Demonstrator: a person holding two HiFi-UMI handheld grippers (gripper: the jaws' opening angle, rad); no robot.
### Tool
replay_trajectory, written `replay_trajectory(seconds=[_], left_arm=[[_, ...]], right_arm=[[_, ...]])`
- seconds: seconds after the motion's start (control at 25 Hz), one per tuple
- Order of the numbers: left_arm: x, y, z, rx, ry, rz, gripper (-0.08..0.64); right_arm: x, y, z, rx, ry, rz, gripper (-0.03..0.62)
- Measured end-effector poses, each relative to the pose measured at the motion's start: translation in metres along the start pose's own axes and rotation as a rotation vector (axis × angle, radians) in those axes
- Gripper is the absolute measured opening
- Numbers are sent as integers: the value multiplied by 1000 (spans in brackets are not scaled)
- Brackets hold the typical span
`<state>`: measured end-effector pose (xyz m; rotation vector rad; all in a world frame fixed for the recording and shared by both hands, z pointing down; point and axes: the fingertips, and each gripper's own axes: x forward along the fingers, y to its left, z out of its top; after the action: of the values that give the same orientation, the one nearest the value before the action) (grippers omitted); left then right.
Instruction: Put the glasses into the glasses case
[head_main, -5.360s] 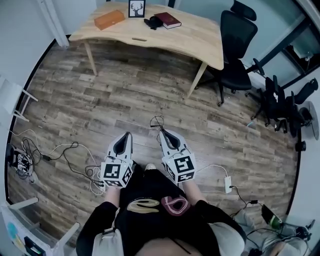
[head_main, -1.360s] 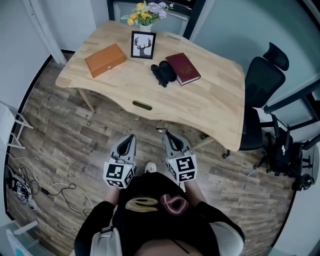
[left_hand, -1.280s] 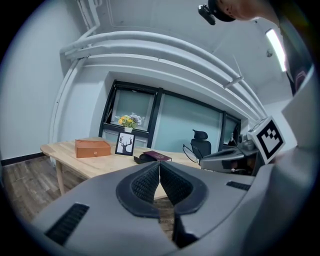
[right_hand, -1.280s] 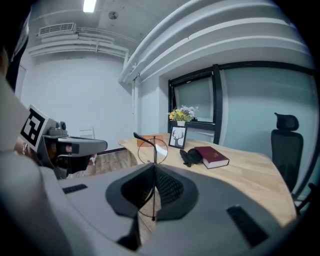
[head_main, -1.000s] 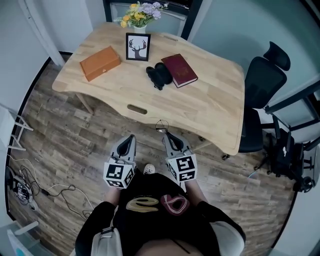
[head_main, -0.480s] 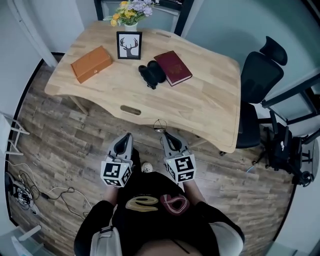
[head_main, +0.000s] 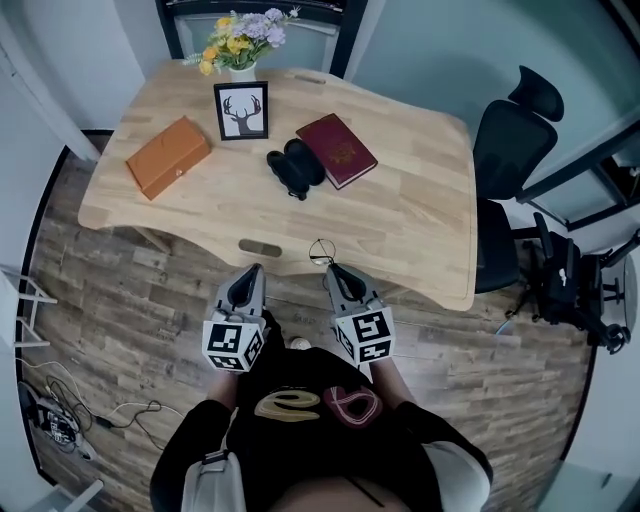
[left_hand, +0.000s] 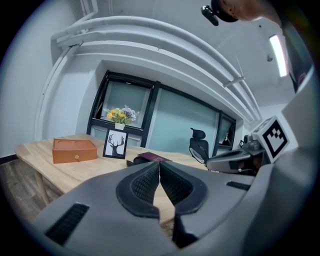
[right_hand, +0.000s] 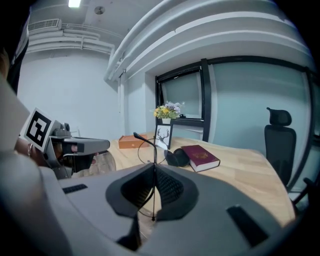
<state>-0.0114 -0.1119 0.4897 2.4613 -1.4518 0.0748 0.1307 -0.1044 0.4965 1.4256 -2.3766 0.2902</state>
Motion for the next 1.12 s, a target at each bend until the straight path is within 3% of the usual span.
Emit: replay_trajectory(seconds=[0.48,0.92,1.12], left_arm=[[67,72,16,-25,33,-69,18],[109,133,42,-8,47,-143,18],[120,153,53,23,56,-176,18]], right_arm=[[77,-12,30,-7,56,-78,18],[142,-20,59,-2,62,-171,18],[170,-22,74,-46,71,-209,18]])
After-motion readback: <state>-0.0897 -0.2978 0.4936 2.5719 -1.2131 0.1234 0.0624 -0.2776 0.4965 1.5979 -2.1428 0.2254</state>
